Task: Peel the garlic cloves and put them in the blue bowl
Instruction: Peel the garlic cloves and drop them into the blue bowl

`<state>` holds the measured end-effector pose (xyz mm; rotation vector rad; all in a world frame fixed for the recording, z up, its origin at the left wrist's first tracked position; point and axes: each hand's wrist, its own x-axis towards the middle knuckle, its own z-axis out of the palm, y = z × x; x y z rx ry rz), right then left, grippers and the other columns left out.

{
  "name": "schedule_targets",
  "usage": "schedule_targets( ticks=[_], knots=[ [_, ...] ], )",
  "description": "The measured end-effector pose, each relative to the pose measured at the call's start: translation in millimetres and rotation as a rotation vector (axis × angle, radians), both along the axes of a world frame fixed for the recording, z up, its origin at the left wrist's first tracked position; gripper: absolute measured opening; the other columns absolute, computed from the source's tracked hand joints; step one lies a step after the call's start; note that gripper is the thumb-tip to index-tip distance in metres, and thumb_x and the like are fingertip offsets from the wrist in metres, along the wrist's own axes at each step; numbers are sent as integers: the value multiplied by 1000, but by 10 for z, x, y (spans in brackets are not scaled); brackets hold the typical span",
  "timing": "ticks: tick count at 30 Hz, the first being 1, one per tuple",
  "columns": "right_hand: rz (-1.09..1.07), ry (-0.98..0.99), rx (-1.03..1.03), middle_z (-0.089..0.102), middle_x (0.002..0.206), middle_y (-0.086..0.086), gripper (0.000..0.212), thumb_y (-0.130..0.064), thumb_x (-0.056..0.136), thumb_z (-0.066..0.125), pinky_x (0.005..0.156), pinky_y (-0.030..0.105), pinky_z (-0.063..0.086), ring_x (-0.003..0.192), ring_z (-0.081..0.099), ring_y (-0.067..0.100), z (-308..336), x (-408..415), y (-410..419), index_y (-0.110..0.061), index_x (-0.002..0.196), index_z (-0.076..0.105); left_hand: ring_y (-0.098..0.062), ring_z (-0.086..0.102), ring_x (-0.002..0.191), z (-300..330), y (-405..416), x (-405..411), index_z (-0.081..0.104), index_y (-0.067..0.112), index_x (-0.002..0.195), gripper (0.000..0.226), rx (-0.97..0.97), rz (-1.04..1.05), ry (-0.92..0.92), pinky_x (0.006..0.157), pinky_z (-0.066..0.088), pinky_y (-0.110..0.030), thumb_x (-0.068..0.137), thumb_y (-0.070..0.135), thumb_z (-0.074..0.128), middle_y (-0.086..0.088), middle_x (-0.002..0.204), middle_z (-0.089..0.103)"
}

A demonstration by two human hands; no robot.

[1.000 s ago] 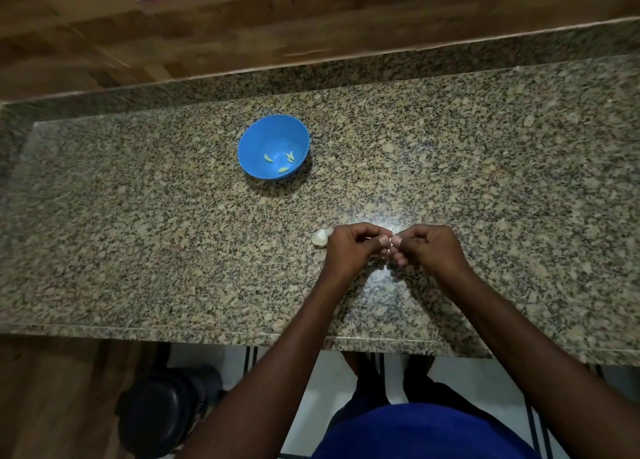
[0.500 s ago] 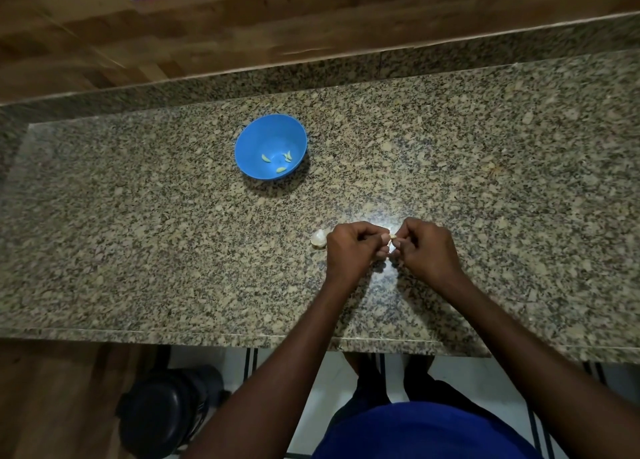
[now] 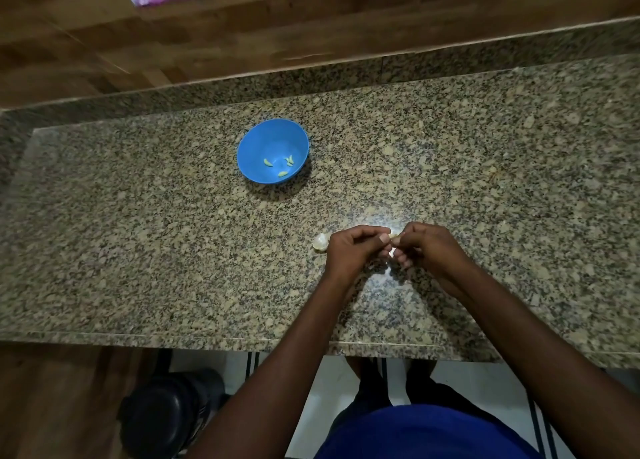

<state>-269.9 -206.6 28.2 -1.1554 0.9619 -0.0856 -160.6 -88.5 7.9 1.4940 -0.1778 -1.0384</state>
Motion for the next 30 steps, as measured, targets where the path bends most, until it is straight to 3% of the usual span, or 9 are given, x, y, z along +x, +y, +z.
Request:
schedule_targets(
  ticks=[8,15,17,20,24,27,30],
  knots=[
    [29,130,-316,60,52,12,23,-10,79,57,50,27,40,43,52,17,-33,55,22,-3,59,65,-15,68,72,13,18,-37,73,-1,104,13,-20,-9,57,69,58,-22,92,0,68,-15,86,73],
    [129,229,-472,60,54,14,25,-18,77,58,55,33,40,47,52,20,-151,-15,-1,-2,60,64,-25,63,82,-39,63,-3,77,10,94,19,-19,-74,78,93,54,-46,95,-3,63,-12,82,70],
    [196,276,-637,61,58,15,31,-30,76,53,53,38,44,53,56,30,-205,-70,-9,-3,61,62,-23,67,82,-3,64,17,75,9,96,17,-16,-112,92,87,58,-40,96,-1,61,-12,83,70],
    [340,360,-793,60,55,4,30,-38,78,58,53,34,46,57,60,26,-239,-116,-11,-14,63,64,-20,72,80,37,62,34,73,5,99,14,-22,-127,112,78,62,-30,96,-2,61,-14,86,71],
    [468,386,-874,72,68,-7,9,-36,84,73,63,31,55,68,67,16,-209,-117,-8,-34,75,76,-21,70,79,1,74,47,75,3,105,16,-18,-121,-14,78,61,-31,91,-1,68,-18,88,72],
    [467,346,-849,75,78,-10,10,-30,86,72,69,29,55,70,68,11,-210,-132,2,-37,87,80,-24,69,78,-30,90,50,74,-2,104,15,-8,-120,-122,77,60,-35,89,-1,71,-23,89,73],
    [465,280,-797,76,78,-11,10,-30,87,72,71,30,56,72,69,10,-202,-139,-13,-34,83,79,-20,71,78,-31,104,50,77,2,99,12,-8,-123,-214,74,59,-34,88,0,72,-17,88,76]
  ],
)
